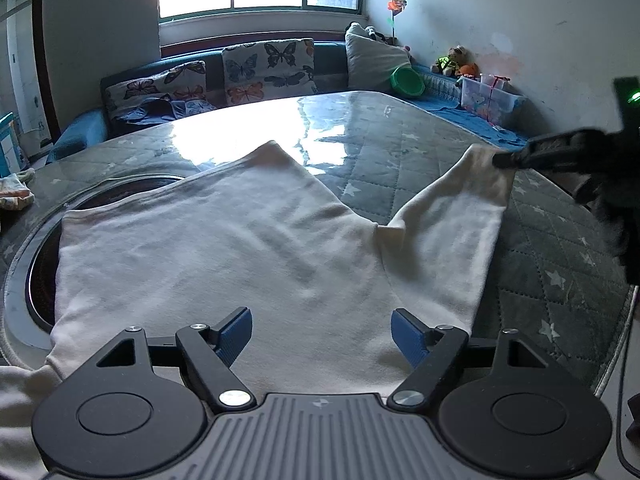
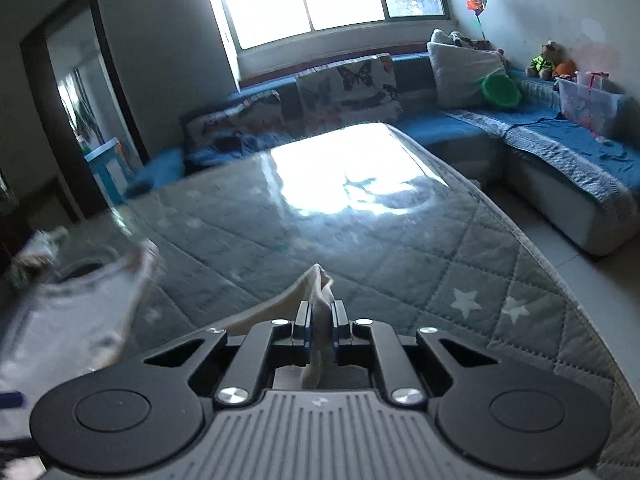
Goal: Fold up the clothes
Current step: 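Lift the sleeve with the right tool and fold it across the body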
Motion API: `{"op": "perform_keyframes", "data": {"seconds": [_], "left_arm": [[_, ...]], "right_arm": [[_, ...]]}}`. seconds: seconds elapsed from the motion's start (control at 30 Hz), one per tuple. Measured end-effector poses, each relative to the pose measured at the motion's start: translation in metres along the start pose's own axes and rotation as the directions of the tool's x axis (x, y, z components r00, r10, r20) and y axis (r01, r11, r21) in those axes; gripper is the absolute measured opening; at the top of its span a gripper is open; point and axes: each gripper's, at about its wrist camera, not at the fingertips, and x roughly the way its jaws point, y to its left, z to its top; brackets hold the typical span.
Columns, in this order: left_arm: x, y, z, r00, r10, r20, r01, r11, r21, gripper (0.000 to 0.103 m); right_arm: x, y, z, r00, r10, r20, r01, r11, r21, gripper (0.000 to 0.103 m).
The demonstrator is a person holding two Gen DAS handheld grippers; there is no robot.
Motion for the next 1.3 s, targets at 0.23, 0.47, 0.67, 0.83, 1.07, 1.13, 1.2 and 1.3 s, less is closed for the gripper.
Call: {"op": "perform_keyframes", "data": {"seconds": [0.23, 0.47, 0.67, 0.83, 1.07, 1.13, 1.2, 1.3], "left_arm": [[-0.009, 0.010, -0.003, 1.000, 0.017, 0.019, -0.017, 1.000, -0.021, 0.081], [-0.027, 0.031, -0.013, 0.998, 0.051, 0.039, -0.048, 0.997, -0.058, 0.082], [-0.044, 0.052, -0.023, 0.994, 0.089, 0.064, -0.081, 0.990, -0.116, 0.083], [-0.056, 0.069, -0.035, 0.990, 0.121, 0.074, -0.108, 0.981, -0.161, 0.083], [-0.071, 0.089, -0.051, 0.984, 0.162, 0.073, -0.143, 0.966, -0.214, 0.084], [-0.074, 0.093, -0.054, 0.983, 0.171, 0.073, -0.151, 0.962, -0.227, 0.084], [-0.075, 0.096, -0.055, 0.982, 0.176, 0.074, -0.154, 0.960, -0.235, 0.084], [-0.076, 0.099, -0.055, 0.981, 0.178, 0.075, -0.156, 0.958, -0.240, 0.084]], "right_arm": [[-0.048, 0.036, 0.019, 0.986, 0.157, 0.054, -0.154, 0.986, -0.060, 0.008], [-0.073, 0.101, 0.036, 0.955, 0.292, 0.055, -0.279, 0.944, -0.177, 0.008], [-0.074, 0.167, 0.038, 0.922, 0.386, -0.001, -0.371, 0.886, -0.278, 0.008], [-0.063, 0.214, 0.028, 0.892, 0.445, -0.076, -0.444, 0.835, -0.323, 0.008], [-0.027, 0.262, -0.006, 0.862, 0.455, -0.226, -0.507, 0.785, -0.355, 0.008], [-0.018, 0.272, -0.017, 0.851, 0.454, -0.264, -0.523, 0.776, -0.353, 0.008], [-0.009, 0.278, -0.029, 0.840, 0.453, -0.300, -0.538, 0.767, -0.349, 0.008], [0.002, 0.288, -0.043, 0.821, 0.456, -0.344, -0.563, 0.749, -0.350, 0.008]]}}
